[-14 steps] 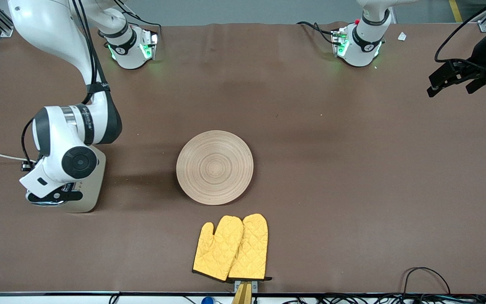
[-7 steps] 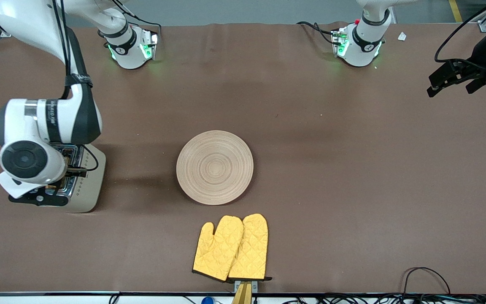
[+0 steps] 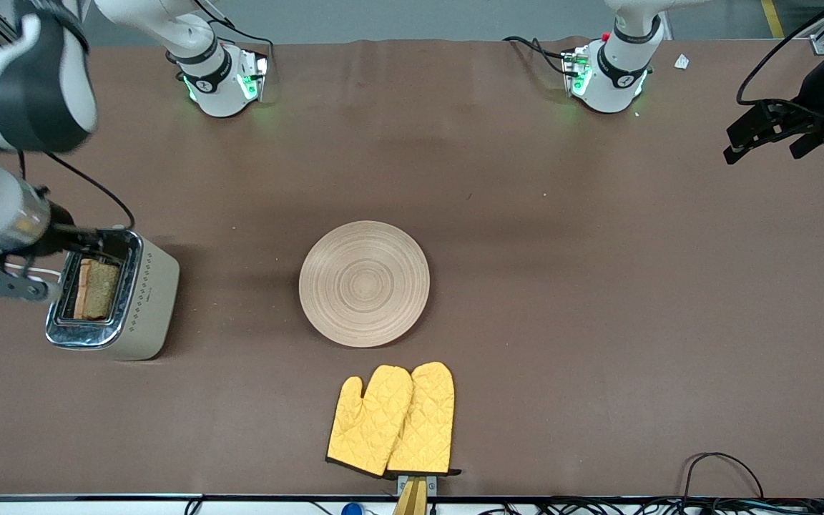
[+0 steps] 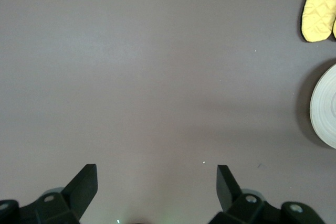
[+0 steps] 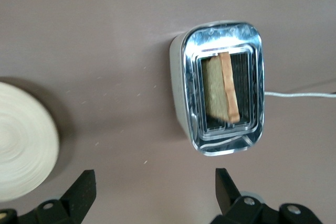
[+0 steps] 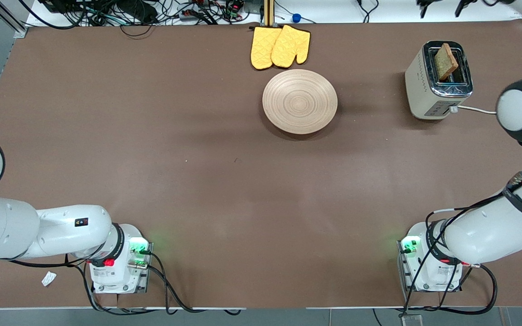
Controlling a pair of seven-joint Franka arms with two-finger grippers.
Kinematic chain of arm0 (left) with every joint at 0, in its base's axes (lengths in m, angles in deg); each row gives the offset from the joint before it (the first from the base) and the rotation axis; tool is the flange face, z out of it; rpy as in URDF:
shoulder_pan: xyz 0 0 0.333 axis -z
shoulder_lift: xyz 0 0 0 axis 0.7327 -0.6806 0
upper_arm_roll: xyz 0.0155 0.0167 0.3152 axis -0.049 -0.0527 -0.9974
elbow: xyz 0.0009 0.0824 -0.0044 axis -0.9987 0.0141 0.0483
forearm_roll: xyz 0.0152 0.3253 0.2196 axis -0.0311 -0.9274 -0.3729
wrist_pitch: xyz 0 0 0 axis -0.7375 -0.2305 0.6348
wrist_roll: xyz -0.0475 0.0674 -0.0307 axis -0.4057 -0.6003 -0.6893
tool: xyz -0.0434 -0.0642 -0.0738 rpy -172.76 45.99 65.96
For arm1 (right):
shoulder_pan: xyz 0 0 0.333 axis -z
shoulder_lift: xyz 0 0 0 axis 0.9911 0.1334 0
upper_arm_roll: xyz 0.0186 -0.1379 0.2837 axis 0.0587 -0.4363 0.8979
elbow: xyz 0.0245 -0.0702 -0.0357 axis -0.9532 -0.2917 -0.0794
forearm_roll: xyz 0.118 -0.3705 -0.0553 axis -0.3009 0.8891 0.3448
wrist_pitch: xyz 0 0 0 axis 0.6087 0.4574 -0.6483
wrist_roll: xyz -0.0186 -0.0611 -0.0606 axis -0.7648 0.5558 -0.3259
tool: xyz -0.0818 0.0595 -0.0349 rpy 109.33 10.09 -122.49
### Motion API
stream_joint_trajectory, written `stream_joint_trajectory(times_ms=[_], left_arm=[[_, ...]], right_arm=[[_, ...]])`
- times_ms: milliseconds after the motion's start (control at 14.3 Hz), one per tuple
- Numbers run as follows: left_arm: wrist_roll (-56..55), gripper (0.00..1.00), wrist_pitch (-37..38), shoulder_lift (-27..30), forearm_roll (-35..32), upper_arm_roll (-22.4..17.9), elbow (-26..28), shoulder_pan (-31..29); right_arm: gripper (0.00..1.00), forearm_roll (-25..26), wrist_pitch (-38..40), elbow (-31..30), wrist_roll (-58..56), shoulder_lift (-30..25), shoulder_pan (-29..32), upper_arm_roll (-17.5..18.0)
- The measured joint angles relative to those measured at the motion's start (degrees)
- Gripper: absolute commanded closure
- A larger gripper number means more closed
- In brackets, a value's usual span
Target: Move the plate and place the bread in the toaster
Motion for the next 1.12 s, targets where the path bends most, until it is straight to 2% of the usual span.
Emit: stream_joint_trajectory(times_ms=[140, 279, 558, 628, 837, 1116], left_arm=[[0.8, 0.00, 0.0, 0.0, 0.0, 0.1, 0.0, 0.0], [1.1, 0.00, 0.1, 0.2, 0.0, 0.2, 0.0, 0.0], [4.0, 0.00, 0.2, 0.4, -0.6, 0.3, 0.0, 0.0], [4.6, 0.00, 0.2, 0.4, -1.6, 0.3, 0.0, 0.0], [5.0, 0.00, 0.2, 0.4, -3.3, 1.0, 0.0, 0.2], [4.9, 0.00, 0.2, 0.4, -3.4, 1.2, 0.0, 0.2]], right_arm=[[0.00, -2.5, 3.3, -0.1, -0.7, -3.5, 1.7, -0.1], [0.00, -2.9, 4.8, -0.7, -3.8, -5.8, 2.9, -0.2], [0.00, -2.8, 5.2, -2.4, -12.8, -7.3, 7.3, -0.1], [0.00, -2.7, 5.2, -2.6, -14.7, -7.3, 9.2, 0.8], [0.00, -2.0, 5.2, -2.8, -16.6, -7.3, 15.2, 7.1], [0.00, 0.4, 5.3, -2.8, -16.5, -7.5, 16.2, 12.3]])
